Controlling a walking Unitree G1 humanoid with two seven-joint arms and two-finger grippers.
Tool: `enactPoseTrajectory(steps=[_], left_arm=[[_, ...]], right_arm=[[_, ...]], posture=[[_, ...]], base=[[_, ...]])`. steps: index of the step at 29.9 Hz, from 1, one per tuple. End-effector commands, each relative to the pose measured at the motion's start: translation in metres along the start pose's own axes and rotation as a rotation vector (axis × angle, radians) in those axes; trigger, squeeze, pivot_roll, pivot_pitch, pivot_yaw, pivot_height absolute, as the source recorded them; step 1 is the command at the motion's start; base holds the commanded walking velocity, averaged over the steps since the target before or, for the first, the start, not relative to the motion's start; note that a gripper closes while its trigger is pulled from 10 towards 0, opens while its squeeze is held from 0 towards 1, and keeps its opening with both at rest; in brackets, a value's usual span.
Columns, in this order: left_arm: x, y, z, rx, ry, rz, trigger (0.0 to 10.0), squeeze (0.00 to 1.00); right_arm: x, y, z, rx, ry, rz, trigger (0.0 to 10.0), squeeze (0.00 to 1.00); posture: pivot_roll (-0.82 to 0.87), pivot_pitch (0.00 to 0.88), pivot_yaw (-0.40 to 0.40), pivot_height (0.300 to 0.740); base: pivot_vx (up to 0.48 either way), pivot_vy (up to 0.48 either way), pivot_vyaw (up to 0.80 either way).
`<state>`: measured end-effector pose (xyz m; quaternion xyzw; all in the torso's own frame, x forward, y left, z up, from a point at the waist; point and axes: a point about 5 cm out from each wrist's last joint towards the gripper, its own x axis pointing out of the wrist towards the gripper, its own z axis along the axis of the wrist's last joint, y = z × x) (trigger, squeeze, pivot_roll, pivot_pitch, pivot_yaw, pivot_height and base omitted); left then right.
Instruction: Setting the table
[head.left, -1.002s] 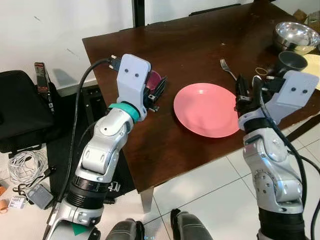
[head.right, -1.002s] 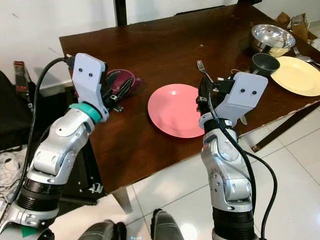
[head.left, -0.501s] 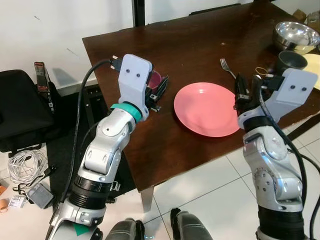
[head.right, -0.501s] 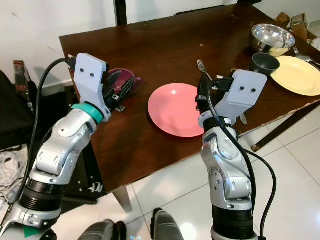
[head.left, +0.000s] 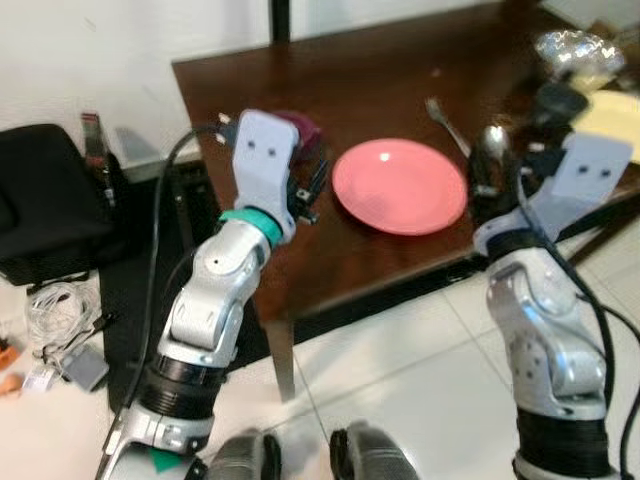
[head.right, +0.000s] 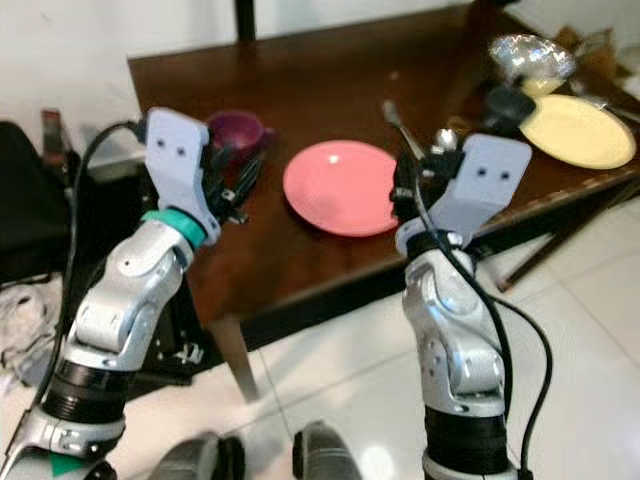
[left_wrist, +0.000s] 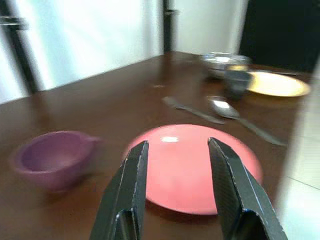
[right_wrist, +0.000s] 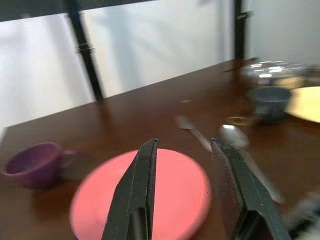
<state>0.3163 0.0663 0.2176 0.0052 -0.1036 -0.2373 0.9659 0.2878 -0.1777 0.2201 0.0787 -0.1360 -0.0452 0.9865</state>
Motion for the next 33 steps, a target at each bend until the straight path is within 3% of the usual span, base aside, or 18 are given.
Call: enactPoseTrajectory(steps=[1, 5, 21, 33], left_arm=[[-0.0021, 0.0043, -0.0028, 0.006, 0.012, 0.014, 10.0, 0.00], [-0.0021, 0.0041, -0.0031, 0.005, 0.012, 0.015, 10.0, 0.00], [-0.0004, 0.0041, -0.0071, -0.009, 0.037, 0.026, 10.0, 0.00], [0.0004, 0.0039, -0.0098, -0.013, 0.045, 0.023, 10.0, 0.00]], right_arm=[[-0.0022, 0.0016, -0.0035, 0.001, 0.019, 0.002, 10.0, 0.00], [-0.0023, 0.0011, -0.0038, -0.003, 0.021, 0.002, 10.0, 0.00], [-0.0010, -0.0009, -0.0080, -0.027, 0.048, -0.010, 10.0, 0.00], [-0.0003, -0.0013, -0.0095, -0.030, 0.060, -0.011, 10.0, 0.00]], posture=[[-0.11, 0.014, 0.029, 0.740], [-0.11, 0.015, 0.030, 0.740], [-0.12, 0.008, 0.027, 0.740], [-0.12, 0.004, 0.025, 0.740]], base=[[-0.386, 0.000, 0.00], [-0.314, 0.000, 0.00], [0.000, 0.000, 0.00], [0.000, 0.000, -0.77]])
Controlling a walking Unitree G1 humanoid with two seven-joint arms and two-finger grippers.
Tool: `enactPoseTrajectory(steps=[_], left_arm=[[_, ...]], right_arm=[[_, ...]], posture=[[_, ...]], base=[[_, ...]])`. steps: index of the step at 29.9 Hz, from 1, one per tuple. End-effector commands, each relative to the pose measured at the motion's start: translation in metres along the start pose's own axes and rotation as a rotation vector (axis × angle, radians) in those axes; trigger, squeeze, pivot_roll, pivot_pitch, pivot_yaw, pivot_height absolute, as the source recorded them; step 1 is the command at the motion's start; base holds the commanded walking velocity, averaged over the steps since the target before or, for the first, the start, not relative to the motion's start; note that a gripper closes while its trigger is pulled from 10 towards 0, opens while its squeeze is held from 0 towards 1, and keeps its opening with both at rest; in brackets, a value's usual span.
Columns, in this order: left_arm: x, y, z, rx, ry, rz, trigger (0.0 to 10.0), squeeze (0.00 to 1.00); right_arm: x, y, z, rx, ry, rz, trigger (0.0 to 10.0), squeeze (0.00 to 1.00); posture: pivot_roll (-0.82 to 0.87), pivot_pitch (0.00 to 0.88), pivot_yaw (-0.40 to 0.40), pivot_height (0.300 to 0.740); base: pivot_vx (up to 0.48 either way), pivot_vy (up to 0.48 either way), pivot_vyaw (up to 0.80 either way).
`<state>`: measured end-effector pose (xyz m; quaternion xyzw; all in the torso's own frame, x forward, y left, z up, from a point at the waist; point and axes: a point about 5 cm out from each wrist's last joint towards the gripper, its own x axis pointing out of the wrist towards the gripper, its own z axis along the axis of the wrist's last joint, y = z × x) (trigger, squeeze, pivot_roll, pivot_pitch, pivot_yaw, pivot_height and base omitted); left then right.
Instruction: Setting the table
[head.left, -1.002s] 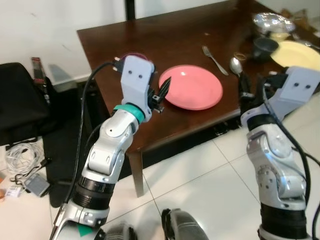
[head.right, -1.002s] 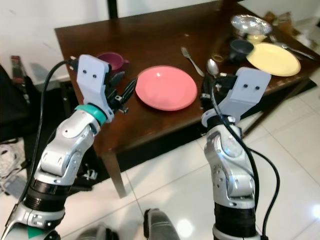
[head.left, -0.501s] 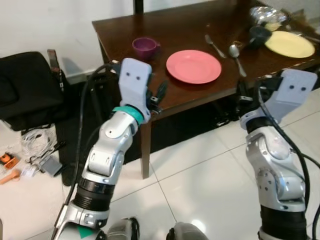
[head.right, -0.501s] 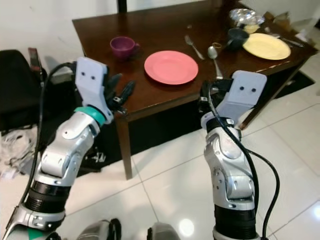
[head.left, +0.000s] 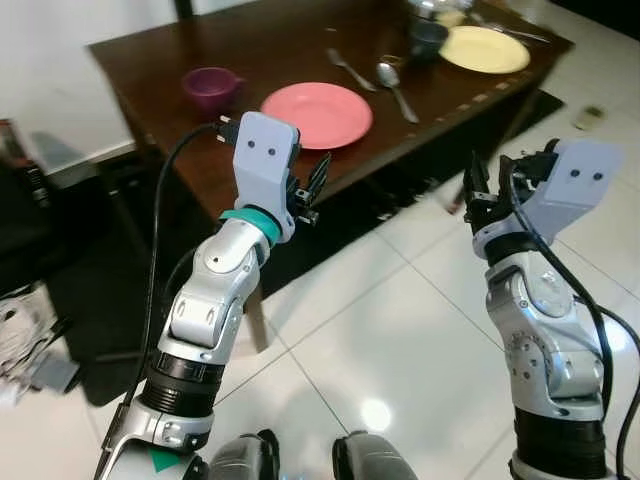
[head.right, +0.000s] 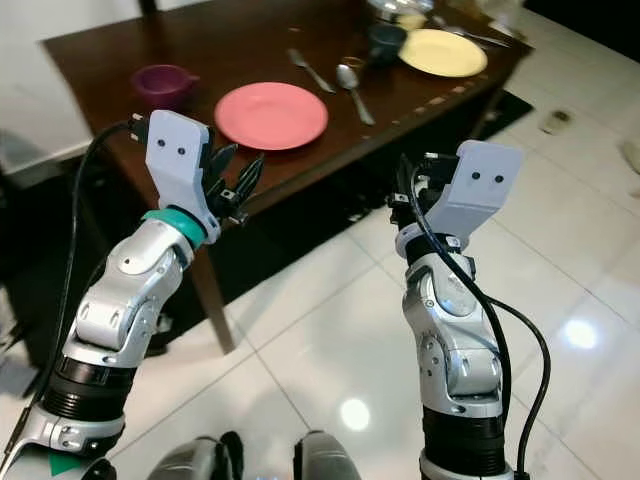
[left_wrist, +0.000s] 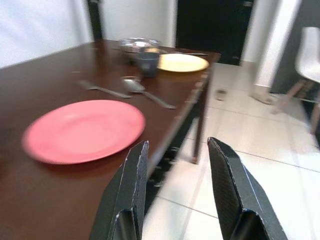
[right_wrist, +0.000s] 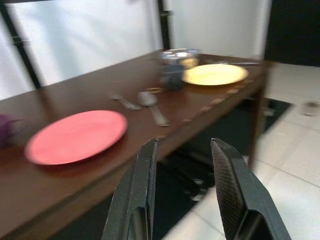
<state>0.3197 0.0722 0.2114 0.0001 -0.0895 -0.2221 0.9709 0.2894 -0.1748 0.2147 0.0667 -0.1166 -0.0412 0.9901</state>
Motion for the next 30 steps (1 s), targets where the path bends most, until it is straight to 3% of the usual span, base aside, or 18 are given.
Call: enactPoseTrajectory(steps=[1, 10, 26, 30], left_arm=[[0.002, -0.003, -0.003, -0.001, 0.019, -0.011, 10.0, 0.00], [0.000, -0.001, -0.006, -0.064, 0.023, -0.005, 10.0, 0.00], [-0.002, 0.009, -0.017, -0.073, 0.062, 0.003, 10.0, 0.00], [-0.002, 0.013, -0.022, -0.039, 0.071, 0.020, 10.0, 0.00]], right_arm=[[0.000, -0.003, -0.004, -0.004, 0.022, -0.019, 10.0, 0.00], [0.000, -0.002, -0.005, -0.010, 0.024, -0.009, 10.0, 0.00], [-0.001, 0.014, -0.012, 0.000, 0.034, 0.082, 10.0, 0.00], [-0.003, 0.017, -0.016, 0.005, 0.047, 0.106, 10.0, 0.00]], posture=[[-0.12, 0.004, 0.025, 0.740], [-0.12, 0.009, 0.026, 0.740], [-0.11, 0.000, 0.031, 0.740], [-0.11, 0.000, 0.032, 0.740]], base=[[0.000, 0.000, -0.80], [0.000, 0.000, -0.80], [0.000, 0.000, -0.80], [0.000, 0.000, -0.80]])
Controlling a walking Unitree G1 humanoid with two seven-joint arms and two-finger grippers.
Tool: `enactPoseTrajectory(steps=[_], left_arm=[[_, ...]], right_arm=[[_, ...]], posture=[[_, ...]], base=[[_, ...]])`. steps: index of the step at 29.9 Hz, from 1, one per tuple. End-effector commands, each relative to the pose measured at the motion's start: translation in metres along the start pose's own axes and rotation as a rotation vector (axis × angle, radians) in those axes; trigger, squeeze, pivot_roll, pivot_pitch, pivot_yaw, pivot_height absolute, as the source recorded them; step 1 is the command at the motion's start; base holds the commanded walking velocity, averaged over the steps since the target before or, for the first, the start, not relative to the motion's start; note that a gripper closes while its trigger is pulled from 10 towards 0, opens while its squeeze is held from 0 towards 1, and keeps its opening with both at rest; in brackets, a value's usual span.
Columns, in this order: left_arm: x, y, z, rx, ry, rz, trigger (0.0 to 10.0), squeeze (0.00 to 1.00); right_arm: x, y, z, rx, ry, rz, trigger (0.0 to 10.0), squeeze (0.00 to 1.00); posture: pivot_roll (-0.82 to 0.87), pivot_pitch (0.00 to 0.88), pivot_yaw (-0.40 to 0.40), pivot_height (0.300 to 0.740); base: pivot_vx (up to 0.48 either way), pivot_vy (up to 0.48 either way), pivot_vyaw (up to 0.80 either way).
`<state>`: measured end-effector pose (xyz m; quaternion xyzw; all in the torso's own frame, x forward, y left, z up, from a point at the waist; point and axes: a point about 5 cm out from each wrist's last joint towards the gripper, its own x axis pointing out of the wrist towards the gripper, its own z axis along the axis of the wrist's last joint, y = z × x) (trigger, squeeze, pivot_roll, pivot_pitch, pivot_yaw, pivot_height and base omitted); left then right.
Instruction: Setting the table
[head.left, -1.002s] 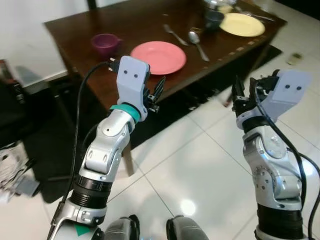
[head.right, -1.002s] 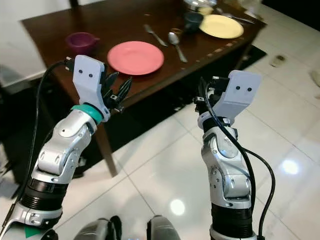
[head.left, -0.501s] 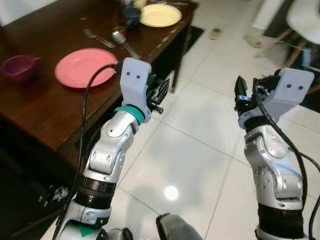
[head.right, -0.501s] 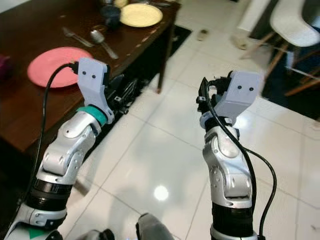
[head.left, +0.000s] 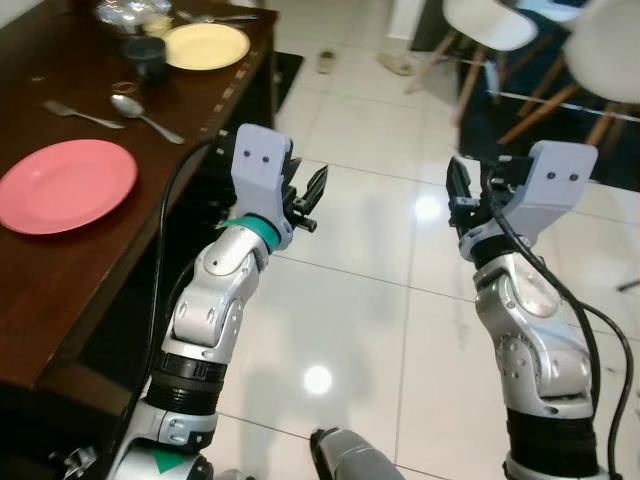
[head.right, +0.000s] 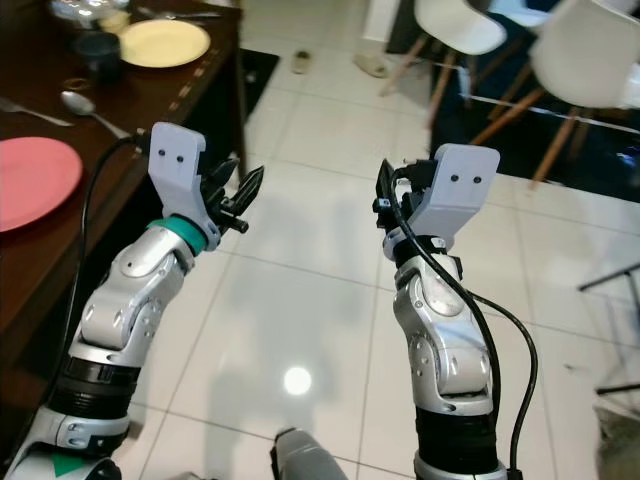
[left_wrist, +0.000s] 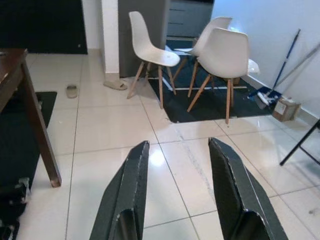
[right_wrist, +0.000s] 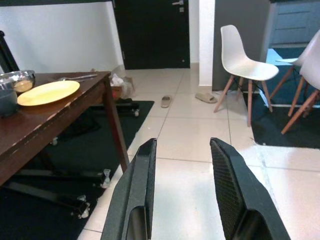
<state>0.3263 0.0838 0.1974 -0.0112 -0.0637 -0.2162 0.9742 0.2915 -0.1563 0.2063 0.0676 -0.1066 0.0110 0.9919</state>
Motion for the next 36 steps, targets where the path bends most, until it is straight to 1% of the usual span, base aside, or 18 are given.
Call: enactPoseTrajectory(steps=[1, 4, 7, 9, 10, 11, 12, 13, 14, 15, 16, 20, 25, 26, 27, 29, 33, 36], left_arm=[[-0.001, 0.003, -0.009, 0.012, 0.030, 0.015, 10.0, 0.00], [-0.012, 0.023, -0.030, 0.139, 0.089, 0.133, 10.0, 0.00], [-0.020, 0.032, -0.041, 0.187, 0.124, 0.174, 10.0, 0.00], [-0.039, 0.040, -0.068, 0.222, 0.205, 0.228, 10.0, 0.00], [-0.039, 0.040, -0.068, 0.222, 0.205, 0.228, 10.0, 0.00], [-0.050, 0.042, -0.082, 0.233, 0.249, 0.242, 10.0, 0.00], [-0.050, 0.042, -0.082, 0.233, 0.249, 0.242, 10.0, 0.00], [-0.062, 0.043, -0.099, 0.240, 0.303, 0.258, 10.0, 0.00], [-0.072, 0.045, -0.110, 0.237, 0.342, 0.276, 10.0, 0.00], [-0.072, 0.045, -0.110, 0.237, 0.342, 0.276, 10.0, 0.00], [-0.080, 0.047, -0.118, 0.230, 0.369, 0.291, 10.0, 0.00], [-0.096, 0.052, -0.138, 0.132, 0.427, 0.327, 10.0, 0.00], [-0.101, 0.050, -0.146, 0.120, 0.448, 0.316, 10.0, 0.00], [-0.106, 0.053, -0.153, 0.131, 0.478, 0.329, 10.0, 0.00], [-0.106, 0.053, -0.153, 0.131, 0.478, 0.329, 10.0, 0.00], [-0.114, 0.056, -0.162, 0.153, 0.518, 0.330, 10.0, 0.00], [-0.120, 0.055, -0.170, 0.158, 0.546, 0.325, 10.0, 0.00], [-0.124, 0.052, -0.179, 0.105, 0.575, 0.327, 10.0, 0.00]], right_arm=[[-0.002, 0.001, -0.007, -0.005, 0.026, 0.012, 10.0, 0.00], [-0.003, 0.003, -0.027, -0.023, 0.087, 0.031, 10.0, 0.00], [-0.004, -0.001, -0.039, -0.038, 0.126, 0.020, 10.0, 0.00], [-0.008, -0.011, -0.065, -0.067, 0.207, -0.005, 10.0, 0.00], [-0.008, -0.011, -0.065, -0.067, 0.207, -0.005, 10.0, 0.00], [-0.010, -0.015, -0.077, -0.086, 0.246, -0.012, 10.0, 0.00], [-0.010, -0.015, -0.077, -0.086, 0.246, -0.012, 10.0, 0.00], [-0.014, -0.019, -0.092, -0.113, 0.291, -0.014, 10.0, 0.00], [-0.017, -0.022, -0.102, -0.140, 0.323, -0.014, 10.0, 0.00], [-0.017, -0.022, -0.102, -0.140, 0.323, -0.014, 10.0, 0.00], [-0.020, -0.024, -0.110, -0.161, 0.346, -0.013, 10.0, 0.00], [-0.029, -0.033, -0.134, -0.237, 0.408, -0.032, 10.0, 0.00], [-0.037, -0.037, -0.144, -0.238, 0.441, -0.059, 10.0, 0.00], [-0.050, -0.040, -0.158, -0.222, 0.493, -0.091, 10.0, 0.00], [-0.050, -0.040, -0.158, -0.222, 0.493, -0.091, 10.0, 0.00], [-0.061, -0.040, -0.171, -0.226, 0.532, -0.092, 10.0, 0.00], [-0.066, -0.039, -0.180, -0.235, 0.549, -0.082, 10.0, 0.00], [-0.072, -0.034, -0.190, -0.257, 0.582, -0.032, 10.0, 0.00]], posture=[[-0.12, 0.000, 0.035, 0.740], [-0.10, 0.000, 0.028, 0.740], [-0.09, 0.000, 0.023, 0.740], [-0.05, 0.000, 0.000, 0.740], [-0.05, 0.000, 0.000, 0.740], [-0.05, 0.000, 0.000, 0.740], [-0.05, 0.000, 0.000, 0.740], [-0.02, 0.000, -0.013, 0.740], [0.00, 0.000, -0.025, 0.740], [0.00, 0.000, -0.025, 0.740], [0.01, 0.000, -0.032, 0.740], [0.03, 0.000, -0.043, 0.740], [0.04, 0.000, -0.042, 0.740], [0.04, 0.000, -0.041, 0.740], [0.04, 0.000, -0.041, 0.740], [0.04, 0.000, -0.039, 0.740], [0.04, 0.000, -0.039, 0.740], [0.04, 0.000, -0.044, 0.740]], base=[[0.000, 0.000, -0.80], [0.000, 0.000, -0.80], [0.000, 0.000, -0.80], [0.000, 0.000, -0.80], [0.000, 0.000, -0.80], [0.000, 0.000, -0.80], [0.000, 0.000, -0.80], [0.000, 0.000, -0.80], [0.000, 0.000, -0.80], [0.000, 0.000, -0.80], [0.000, 0.000, -0.80], [0.000, 0.000, -0.80], [0.000, 0.000, -0.80], [0.000, 0.000, -0.80], [0.000, 0.000, -0.80], [0.000, 0.000, -0.80], [0.000, 0.000, -0.80], [0.000, 0.000, -0.80]])
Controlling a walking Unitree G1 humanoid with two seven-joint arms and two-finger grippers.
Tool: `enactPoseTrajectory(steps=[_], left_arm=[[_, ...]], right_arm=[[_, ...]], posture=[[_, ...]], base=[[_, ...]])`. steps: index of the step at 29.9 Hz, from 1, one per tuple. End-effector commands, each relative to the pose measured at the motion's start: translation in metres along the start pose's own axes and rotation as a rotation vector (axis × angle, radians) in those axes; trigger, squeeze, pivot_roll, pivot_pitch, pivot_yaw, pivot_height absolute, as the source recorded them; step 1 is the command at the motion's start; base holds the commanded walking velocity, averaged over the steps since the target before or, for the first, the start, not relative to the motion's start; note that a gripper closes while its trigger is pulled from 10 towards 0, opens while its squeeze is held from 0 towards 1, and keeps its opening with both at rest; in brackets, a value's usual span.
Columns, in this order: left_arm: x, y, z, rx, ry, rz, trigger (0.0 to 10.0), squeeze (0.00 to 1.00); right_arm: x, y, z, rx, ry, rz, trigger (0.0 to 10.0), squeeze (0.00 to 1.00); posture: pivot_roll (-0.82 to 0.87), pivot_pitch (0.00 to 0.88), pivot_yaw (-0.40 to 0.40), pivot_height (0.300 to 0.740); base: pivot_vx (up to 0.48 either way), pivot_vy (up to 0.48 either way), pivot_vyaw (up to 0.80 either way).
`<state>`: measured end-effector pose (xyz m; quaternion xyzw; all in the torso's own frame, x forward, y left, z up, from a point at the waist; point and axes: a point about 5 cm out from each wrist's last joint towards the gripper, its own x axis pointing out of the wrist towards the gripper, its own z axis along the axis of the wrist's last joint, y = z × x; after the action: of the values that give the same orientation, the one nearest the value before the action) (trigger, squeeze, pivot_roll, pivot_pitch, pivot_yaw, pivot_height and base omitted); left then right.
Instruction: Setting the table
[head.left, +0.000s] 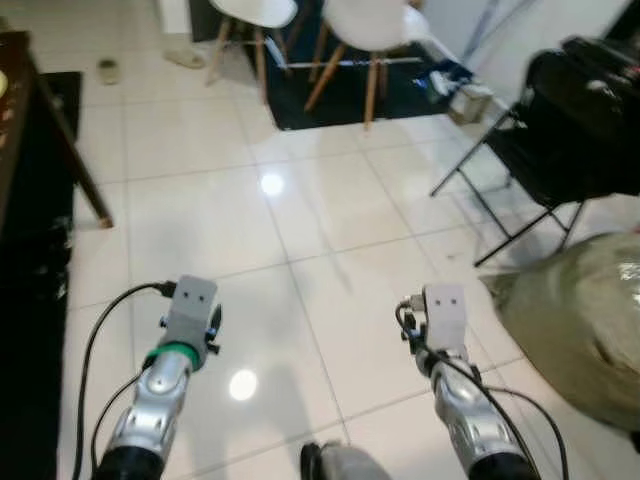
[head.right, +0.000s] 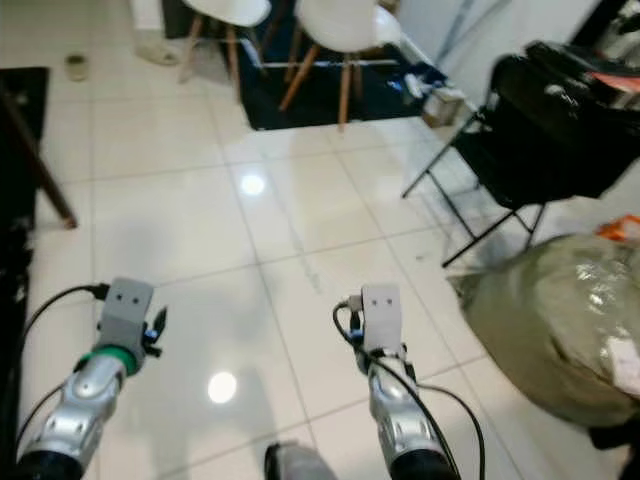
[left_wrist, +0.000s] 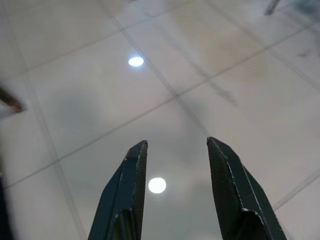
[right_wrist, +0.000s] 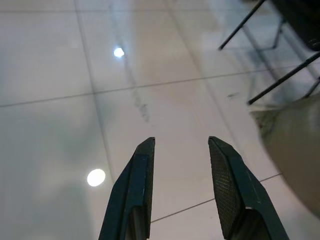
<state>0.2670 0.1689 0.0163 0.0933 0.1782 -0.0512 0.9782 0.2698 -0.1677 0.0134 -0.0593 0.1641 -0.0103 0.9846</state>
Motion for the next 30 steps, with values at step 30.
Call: enactPoseTrajectory(steps=[30], left_arm=[[0.009, -0.018, -0.004, 0.084, -0.043, -0.110, 10.0, 0.00]], right_arm=[[0.002, 0.002, -0.004, -0.094, -0.074, 0.053, 10.0, 0.00]], posture=[[-0.02, 0.000, -0.025, 0.740]], base=[[0.156, 0.000, -0.03]])
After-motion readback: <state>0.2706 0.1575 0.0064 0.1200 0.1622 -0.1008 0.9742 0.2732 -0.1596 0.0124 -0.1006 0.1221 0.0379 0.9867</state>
